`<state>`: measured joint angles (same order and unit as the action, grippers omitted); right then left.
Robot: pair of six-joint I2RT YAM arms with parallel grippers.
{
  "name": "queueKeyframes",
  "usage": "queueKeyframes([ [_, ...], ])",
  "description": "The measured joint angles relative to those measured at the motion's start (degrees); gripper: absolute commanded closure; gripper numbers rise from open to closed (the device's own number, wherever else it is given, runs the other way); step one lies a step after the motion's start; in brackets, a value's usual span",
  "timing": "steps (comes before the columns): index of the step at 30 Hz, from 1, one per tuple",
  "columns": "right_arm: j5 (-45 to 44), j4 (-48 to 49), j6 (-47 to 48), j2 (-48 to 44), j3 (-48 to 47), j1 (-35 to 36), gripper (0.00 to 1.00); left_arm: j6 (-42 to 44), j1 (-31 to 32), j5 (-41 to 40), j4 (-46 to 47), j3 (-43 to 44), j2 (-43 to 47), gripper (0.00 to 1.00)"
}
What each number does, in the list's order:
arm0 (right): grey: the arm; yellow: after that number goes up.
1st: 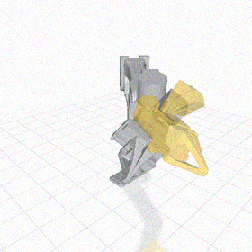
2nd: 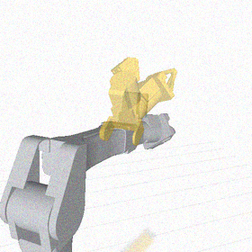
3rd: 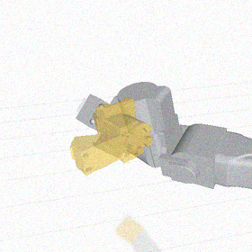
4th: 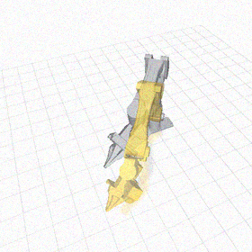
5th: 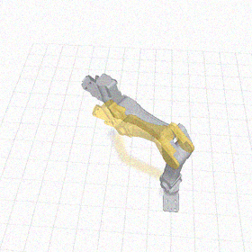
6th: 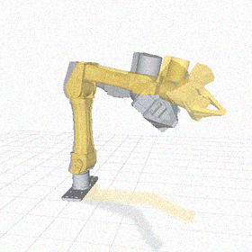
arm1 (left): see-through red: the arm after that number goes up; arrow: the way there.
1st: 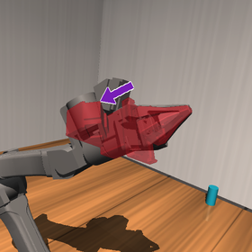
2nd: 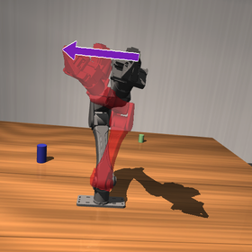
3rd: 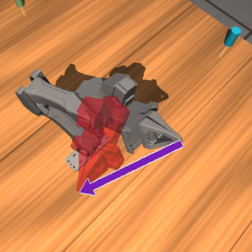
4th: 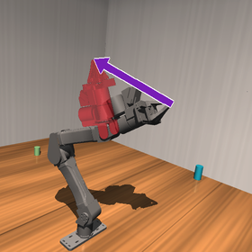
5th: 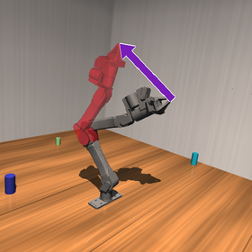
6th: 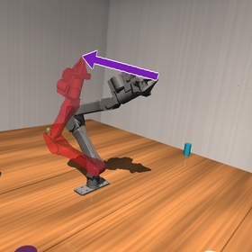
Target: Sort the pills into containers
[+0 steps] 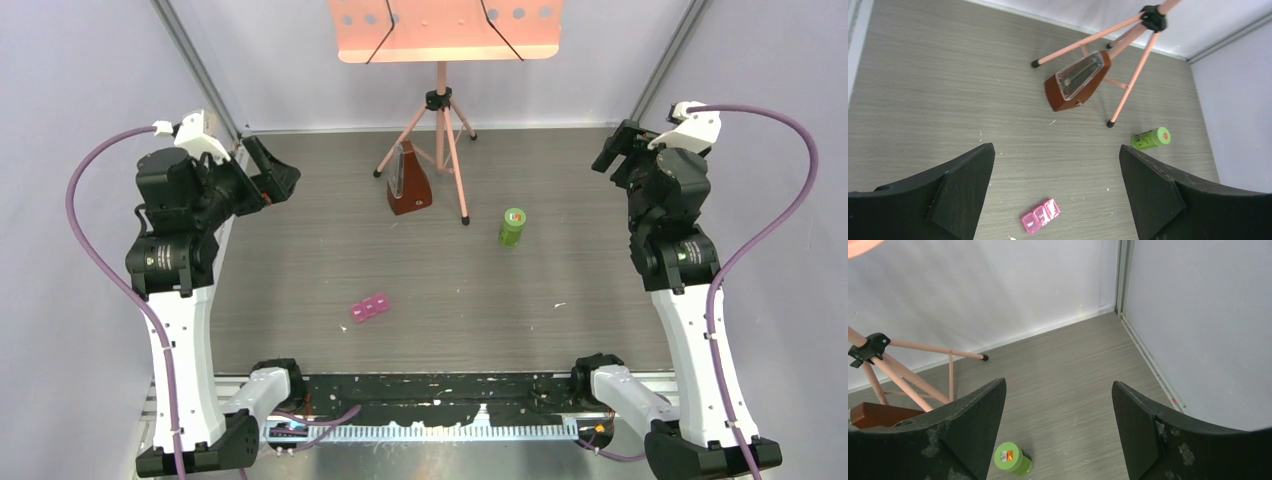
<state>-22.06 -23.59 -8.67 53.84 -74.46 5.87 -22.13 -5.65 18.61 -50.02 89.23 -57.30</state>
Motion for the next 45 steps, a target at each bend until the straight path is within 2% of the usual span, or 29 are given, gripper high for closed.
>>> queueKeyframes([
  [3,1.5,-0.1,-1.5,0.2,1.2,0.0,0.16,-1.0,0.0,-3.3,0.2,-2.4,0.1,0.01],
  [6,4.6,-0.3,-3.6,0.9,1.2,0.0,0.22,-1.8,-0.1,-4.3,0.6,-6.7,0.2,0.01],
  [12,12.7,-2.3,-7.0,4.6,1.7,0.0,0.24,-1.2,0.9,0.4,0.8,-19.4,-3.1,0.06],
  [15,16.1,-3.0,-8.5,5.3,3.3,0.0,0.24,0.1,5.0,-0.2,0.9,-26.0,-7.0,0.06],
  [18,19.7,-3.9,-9.8,5.3,4.7,0.0,0.24,1.3,12.4,-2.0,1.1,-30.9,-9.7,0.06],
  [23,23.2,-6.2,-11.0,4.5,5.8,0.1,0.24,1.8,19.2,-3.3,3.9,-32.8,-13.2,0.06],
  [31,23.2,-10.3,-11.3,-0.1,6.7,0.1,0.21,1.3,26.7,-4.7,10.8,-38.2,-17.9,0.07],
  [36,23.4,-12.7,-12.0,-0.9,6.7,0.1,0.21,0.9,29.3,-5.1,11.6,-38.9,-22.4,0.09],
  [45,24.1,-16.6,-14.4,-3.5,7.9,0.1,0.2,-0.3,33.6,-7.5,13.8,-44.0,-22.9,0.12],
])
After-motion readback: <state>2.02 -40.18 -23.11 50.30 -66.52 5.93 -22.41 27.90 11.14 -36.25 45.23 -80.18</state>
